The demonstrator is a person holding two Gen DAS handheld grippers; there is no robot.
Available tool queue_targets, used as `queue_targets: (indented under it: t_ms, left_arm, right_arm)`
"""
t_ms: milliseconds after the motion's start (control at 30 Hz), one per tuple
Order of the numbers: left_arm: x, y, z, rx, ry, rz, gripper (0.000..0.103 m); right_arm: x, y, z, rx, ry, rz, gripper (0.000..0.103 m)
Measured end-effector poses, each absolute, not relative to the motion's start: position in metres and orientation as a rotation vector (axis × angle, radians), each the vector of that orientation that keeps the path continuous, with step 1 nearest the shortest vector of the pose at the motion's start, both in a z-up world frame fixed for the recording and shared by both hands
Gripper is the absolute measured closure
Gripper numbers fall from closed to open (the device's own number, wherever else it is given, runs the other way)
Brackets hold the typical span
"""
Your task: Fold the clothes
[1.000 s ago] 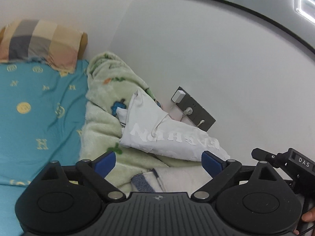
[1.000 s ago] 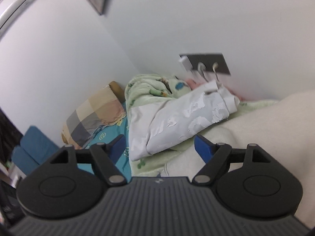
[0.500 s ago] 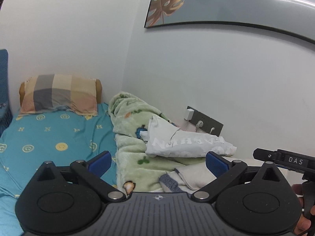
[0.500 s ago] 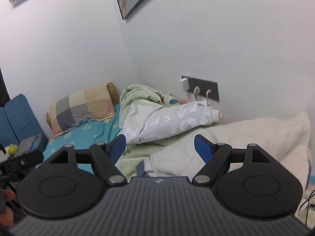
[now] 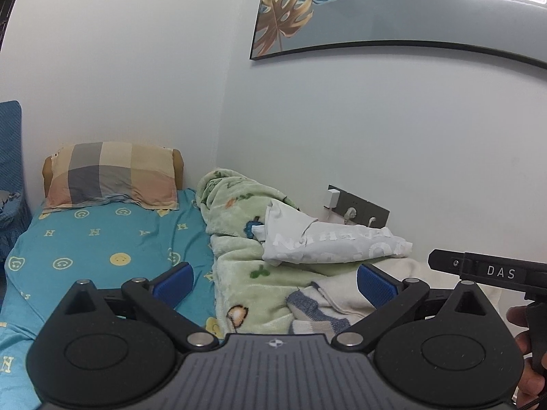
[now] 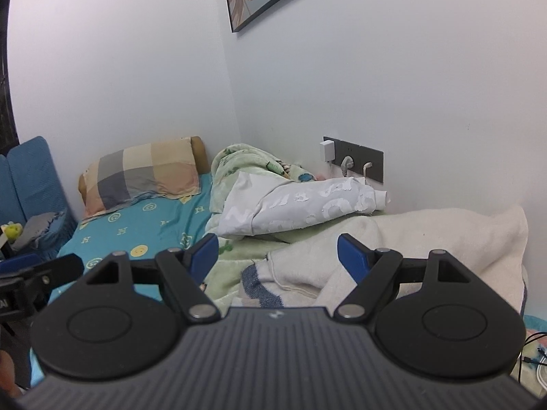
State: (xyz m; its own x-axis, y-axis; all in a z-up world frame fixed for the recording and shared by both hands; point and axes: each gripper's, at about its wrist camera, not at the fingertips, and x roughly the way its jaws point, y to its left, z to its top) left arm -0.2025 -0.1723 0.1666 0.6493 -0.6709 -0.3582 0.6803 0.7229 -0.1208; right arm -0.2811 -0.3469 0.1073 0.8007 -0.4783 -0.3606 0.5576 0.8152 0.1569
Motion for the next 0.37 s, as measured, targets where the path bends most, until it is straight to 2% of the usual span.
queue_targets:
  t_ms: [367]
  left_arm:
    - [-0.2063, -0.1685, 0.1684, 0.037, 0.395, -0.761, 0.0]
  right_arm:
    - [-0.2865, -0.3404, 0.108, 0.24, 0.317, -0.584, 0.024]
